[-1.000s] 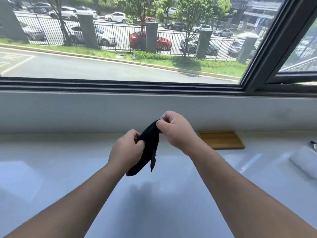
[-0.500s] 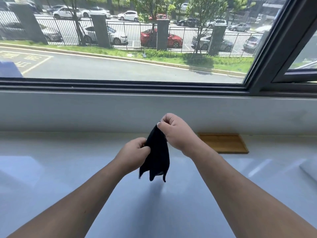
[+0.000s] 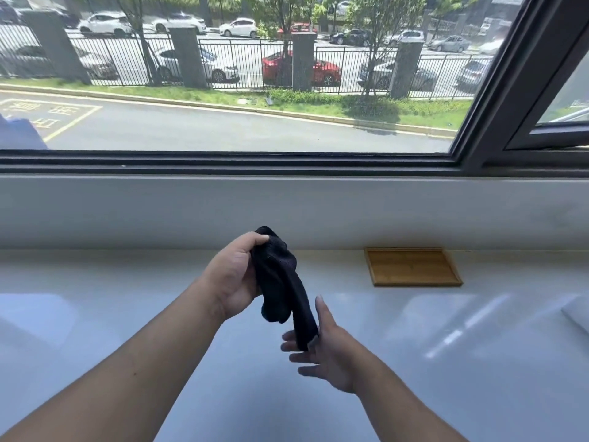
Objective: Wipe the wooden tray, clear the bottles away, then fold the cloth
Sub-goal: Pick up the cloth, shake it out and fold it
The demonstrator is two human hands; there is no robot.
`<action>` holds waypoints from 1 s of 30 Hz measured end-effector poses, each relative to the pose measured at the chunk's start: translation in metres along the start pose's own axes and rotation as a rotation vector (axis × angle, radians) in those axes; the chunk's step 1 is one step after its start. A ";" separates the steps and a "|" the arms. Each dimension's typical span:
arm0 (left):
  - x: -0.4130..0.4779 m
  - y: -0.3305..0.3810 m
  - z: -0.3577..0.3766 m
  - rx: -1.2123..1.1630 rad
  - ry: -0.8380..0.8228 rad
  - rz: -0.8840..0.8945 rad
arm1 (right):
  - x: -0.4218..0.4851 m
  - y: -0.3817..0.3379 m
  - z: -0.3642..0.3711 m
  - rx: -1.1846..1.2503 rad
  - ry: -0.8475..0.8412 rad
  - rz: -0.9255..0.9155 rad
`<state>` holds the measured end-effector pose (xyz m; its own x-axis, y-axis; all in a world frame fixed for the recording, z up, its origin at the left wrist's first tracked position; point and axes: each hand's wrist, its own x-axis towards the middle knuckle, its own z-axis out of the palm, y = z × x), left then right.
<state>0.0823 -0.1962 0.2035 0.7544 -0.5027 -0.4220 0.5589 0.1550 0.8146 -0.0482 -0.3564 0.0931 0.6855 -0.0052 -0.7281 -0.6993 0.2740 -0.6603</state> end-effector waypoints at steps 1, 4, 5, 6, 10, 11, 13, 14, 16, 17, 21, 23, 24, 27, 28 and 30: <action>0.000 0.000 0.000 -0.011 0.003 0.010 | 0.001 -0.001 0.004 0.053 -0.030 -0.020; -0.001 0.005 -0.008 -0.013 0.021 0.022 | 0.005 -0.015 0.008 0.234 -0.036 -0.187; 0.000 0.008 -0.014 0.002 0.048 0.029 | 0.005 -0.022 0.007 0.292 -0.025 -0.220; 0.001 0.010 -0.022 0.034 0.099 0.040 | 0.005 -0.028 0.005 0.328 -0.015 -0.247; 0.006 0.013 -0.061 0.342 0.441 0.038 | 0.007 -0.056 -0.004 0.240 0.089 -0.333; 0.007 0.012 -0.071 0.411 0.487 0.012 | 0.007 -0.063 -0.006 0.179 0.133 -0.353; 0.005 0.010 -0.085 0.498 0.523 -0.040 | 0.003 -0.076 -0.008 -0.108 0.244 -0.415; 0.003 0.009 -0.090 0.529 0.532 -0.057 | 0.002 -0.081 -0.010 -0.288 0.315 -0.457; 0.002 0.007 -0.098 0.553 0.529 -0.076 | 0.000 -0.087 -0.015 -0.513 0.425 -0.549; 0.002 0.006 -0.101 0.532 0.515 -0.078 | -0.002 -0.090 -0.017 -0.530 0.439 -0.597; 0.004 0.004 -0.106 0.461 0.459 -0.065 | -0.010 -0.105 -0.021 -0.274 0.328 -0.668; 0.004 0.003 -0.102 0.460 0.419 -0.076 | -0.011 -0.108 -0.020 -0.060 0.254 -0.553; 0.004 0.003 -0.100 0.432 0.397 -0.085 | -0.011 -0.108 -0.019 0.018 0.217 -0.459; 0.004 0.004 -0.095 0.317 0.330 -0.102 | -0.012 -0.108 -0.021 0.204 0.077 -0.254; 0.003 0.006 -0.094 0.284 0.292 -0.107 | -0.013 -0.112 -0.025 0.267 0.028 -0.259; 0.004 0.008 -0.093 0.183 0.187 -0.117 | -0.019 -0.120 -0.035 0.399 -0.070 -0.335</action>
<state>0.1219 -0.1180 0.1715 0.7485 -0.3398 -0.5695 0.5871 -0.0596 0.8073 0.0156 -0.4228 0.1793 0.8796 -0.0946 -0.4662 -0.3173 0.6134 -0.7232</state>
